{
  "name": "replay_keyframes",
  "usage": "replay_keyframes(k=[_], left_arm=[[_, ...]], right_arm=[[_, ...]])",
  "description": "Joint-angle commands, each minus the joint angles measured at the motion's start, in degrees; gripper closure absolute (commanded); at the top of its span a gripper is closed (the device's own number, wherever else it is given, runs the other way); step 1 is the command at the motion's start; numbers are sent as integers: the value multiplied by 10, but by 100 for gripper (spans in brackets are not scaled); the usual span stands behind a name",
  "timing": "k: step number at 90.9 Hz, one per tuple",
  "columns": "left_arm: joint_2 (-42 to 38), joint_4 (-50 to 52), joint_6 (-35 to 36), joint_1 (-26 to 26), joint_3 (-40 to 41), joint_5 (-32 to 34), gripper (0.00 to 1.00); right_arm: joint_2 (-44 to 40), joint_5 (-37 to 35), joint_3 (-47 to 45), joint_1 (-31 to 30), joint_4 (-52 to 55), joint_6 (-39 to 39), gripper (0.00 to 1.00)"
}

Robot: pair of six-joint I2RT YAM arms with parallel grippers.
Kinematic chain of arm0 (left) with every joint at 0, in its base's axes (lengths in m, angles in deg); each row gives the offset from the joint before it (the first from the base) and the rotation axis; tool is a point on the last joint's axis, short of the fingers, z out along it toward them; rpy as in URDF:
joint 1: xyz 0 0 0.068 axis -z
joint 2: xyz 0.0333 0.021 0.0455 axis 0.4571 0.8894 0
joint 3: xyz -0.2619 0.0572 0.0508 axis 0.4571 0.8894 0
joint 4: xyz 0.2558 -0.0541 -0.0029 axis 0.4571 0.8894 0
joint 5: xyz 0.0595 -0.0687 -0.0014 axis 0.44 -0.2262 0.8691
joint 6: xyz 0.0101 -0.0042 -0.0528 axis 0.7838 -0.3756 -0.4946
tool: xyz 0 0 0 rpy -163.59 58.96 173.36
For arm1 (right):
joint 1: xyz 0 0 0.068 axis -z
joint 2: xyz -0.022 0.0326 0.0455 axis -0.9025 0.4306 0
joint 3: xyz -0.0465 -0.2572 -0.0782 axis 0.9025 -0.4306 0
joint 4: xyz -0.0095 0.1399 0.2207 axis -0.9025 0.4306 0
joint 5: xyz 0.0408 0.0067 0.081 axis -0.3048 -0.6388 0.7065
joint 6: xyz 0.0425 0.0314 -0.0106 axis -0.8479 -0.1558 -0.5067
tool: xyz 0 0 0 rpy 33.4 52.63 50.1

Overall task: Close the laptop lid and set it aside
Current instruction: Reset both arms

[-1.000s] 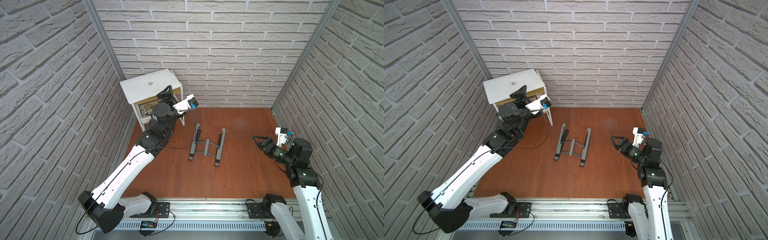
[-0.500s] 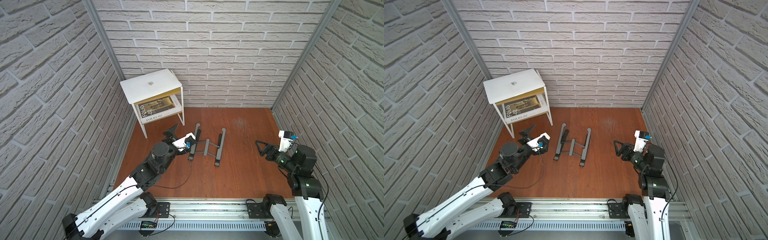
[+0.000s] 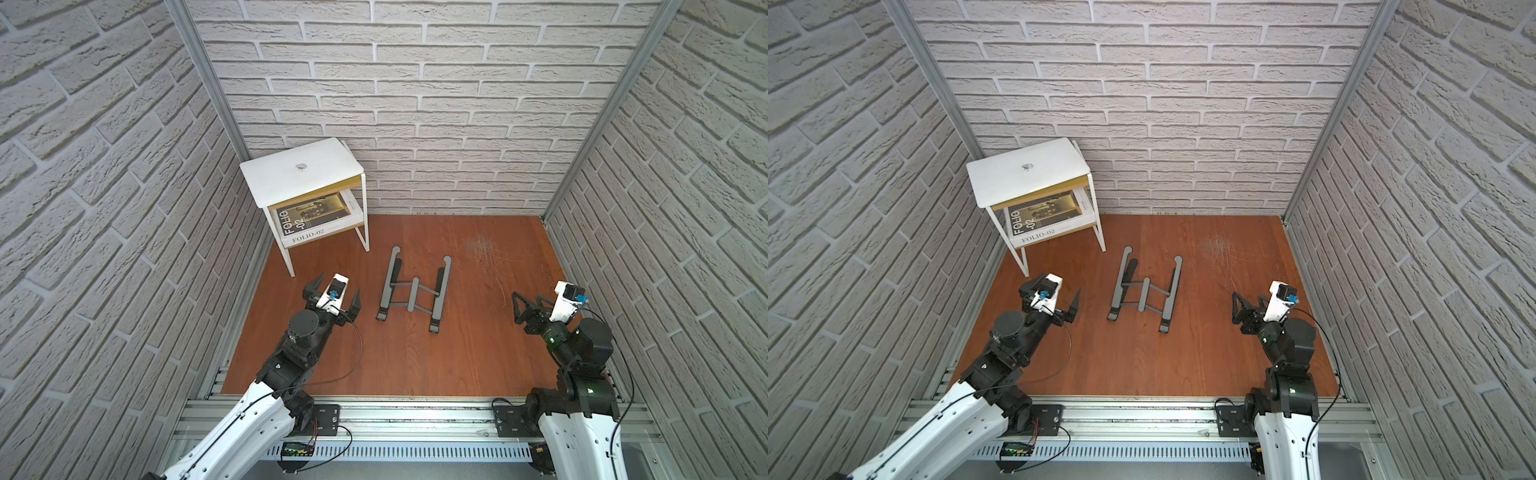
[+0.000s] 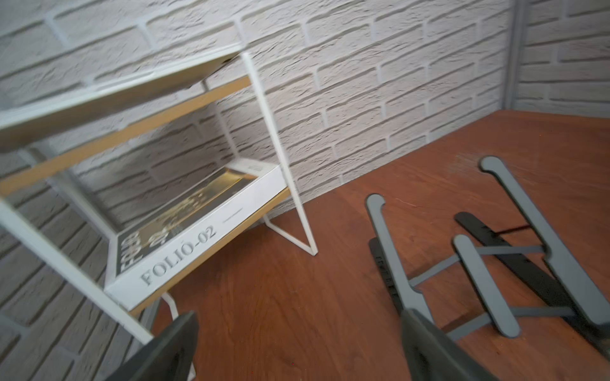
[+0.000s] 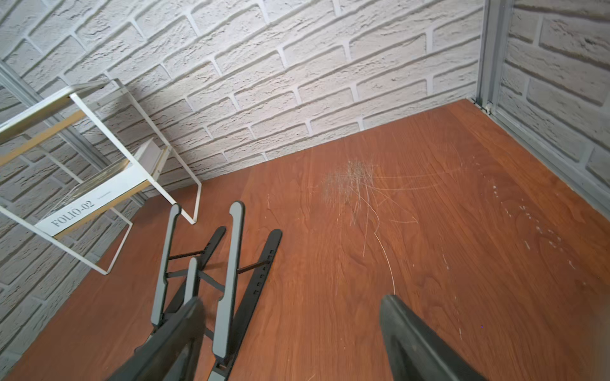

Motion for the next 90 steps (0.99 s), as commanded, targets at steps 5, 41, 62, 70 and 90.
replay_keyframes(k=[5, 41, 62, 70, 90], left_arm=[[24, -27, -248, -183, 8, -214, 2], [191, -64, -241, -238, 18, -162, 2], [176, -93, -176, -229, 39, -26, 2], [202, -157, -158, -230, 55, 3, 2], [355, -280, -124, -269, 39, -86, 2]], right_arm=[[15, -49, -45, -6, -105, -1, 12], [157, -181, -65, -85, -186, 68, 1], [227, -255, -73, -105, -241, 111, 1], [269, -262, -78, -109, -285, 131, 1], [370, -297, -81, -111, -415, 173, 1]])
